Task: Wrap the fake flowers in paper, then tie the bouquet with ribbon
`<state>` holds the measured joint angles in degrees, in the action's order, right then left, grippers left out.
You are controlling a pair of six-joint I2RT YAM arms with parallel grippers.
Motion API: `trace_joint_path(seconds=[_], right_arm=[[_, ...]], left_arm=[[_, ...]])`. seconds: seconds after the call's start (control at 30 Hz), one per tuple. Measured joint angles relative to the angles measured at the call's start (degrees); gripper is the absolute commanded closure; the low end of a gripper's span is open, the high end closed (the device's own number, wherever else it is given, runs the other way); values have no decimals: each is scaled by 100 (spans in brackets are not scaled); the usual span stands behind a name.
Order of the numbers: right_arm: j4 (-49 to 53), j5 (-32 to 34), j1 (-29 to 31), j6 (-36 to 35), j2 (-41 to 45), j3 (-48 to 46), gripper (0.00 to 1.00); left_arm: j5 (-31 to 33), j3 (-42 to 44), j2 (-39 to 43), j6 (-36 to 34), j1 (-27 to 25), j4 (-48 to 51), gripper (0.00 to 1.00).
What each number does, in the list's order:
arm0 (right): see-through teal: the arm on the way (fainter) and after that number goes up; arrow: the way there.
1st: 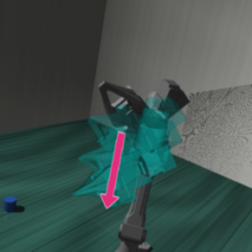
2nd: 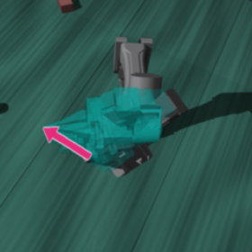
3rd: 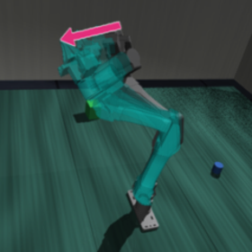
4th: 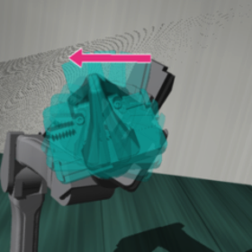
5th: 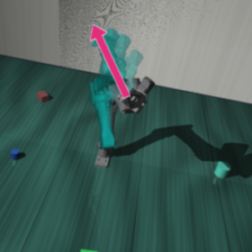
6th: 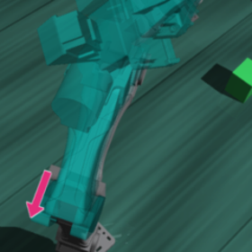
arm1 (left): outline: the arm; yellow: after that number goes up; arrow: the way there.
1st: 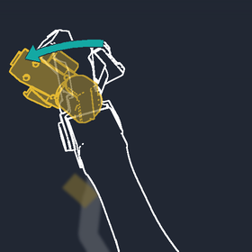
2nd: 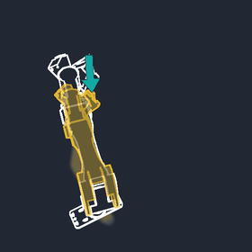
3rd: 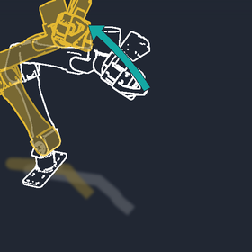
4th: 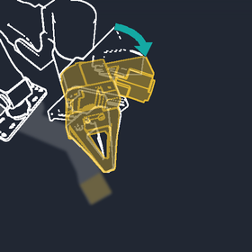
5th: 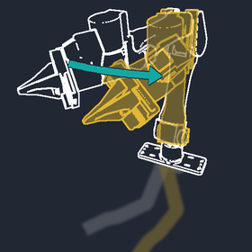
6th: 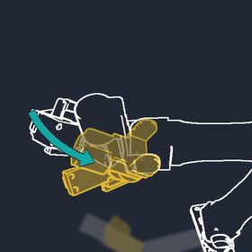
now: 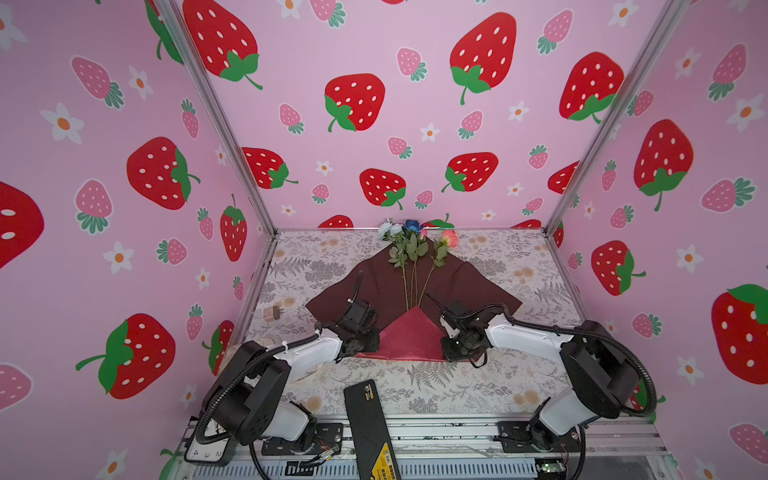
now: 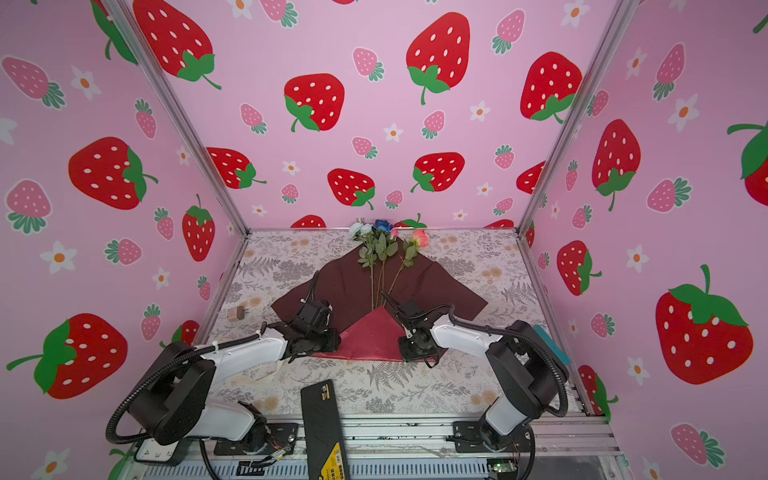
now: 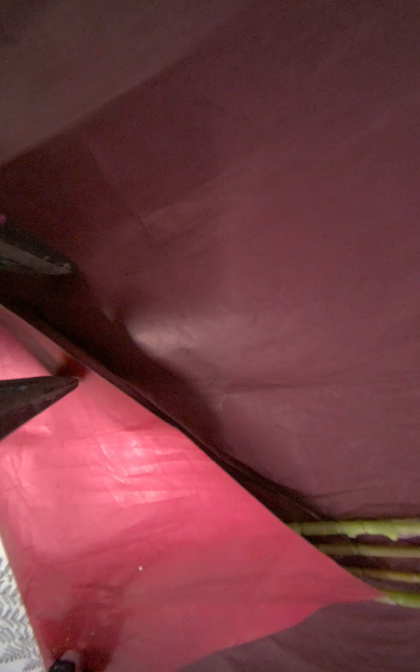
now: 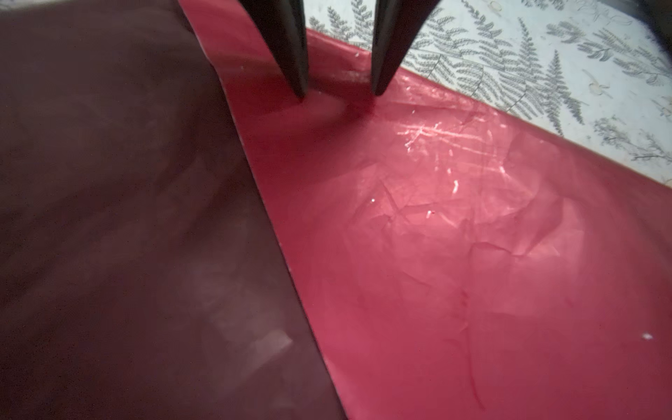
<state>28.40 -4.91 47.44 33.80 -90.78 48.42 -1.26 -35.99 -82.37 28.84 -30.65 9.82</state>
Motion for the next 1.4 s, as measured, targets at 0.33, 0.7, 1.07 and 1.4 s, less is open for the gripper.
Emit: trace_joint_path(seconds=[0.33, 0.7, 1.07, 1.4], right_arm=[[562, 492, -74, 107, 629, -304, 59], [236, 525, 26, -46, 863, 527, 59], [-243, 656, 702, -282, -660, 1427, 68], [-752, 656, 756, -249, -1099, 1762, 68]], left_arm=[[243, -2, 546, 96, 0, 761, 51], [857, -560, 1860, 837, 208, 2041, 19], [153, 37, 2474, 1886, 1064, 2306, 10], [-791, 800, 2210, 2474, 1073, 1333, 11]])
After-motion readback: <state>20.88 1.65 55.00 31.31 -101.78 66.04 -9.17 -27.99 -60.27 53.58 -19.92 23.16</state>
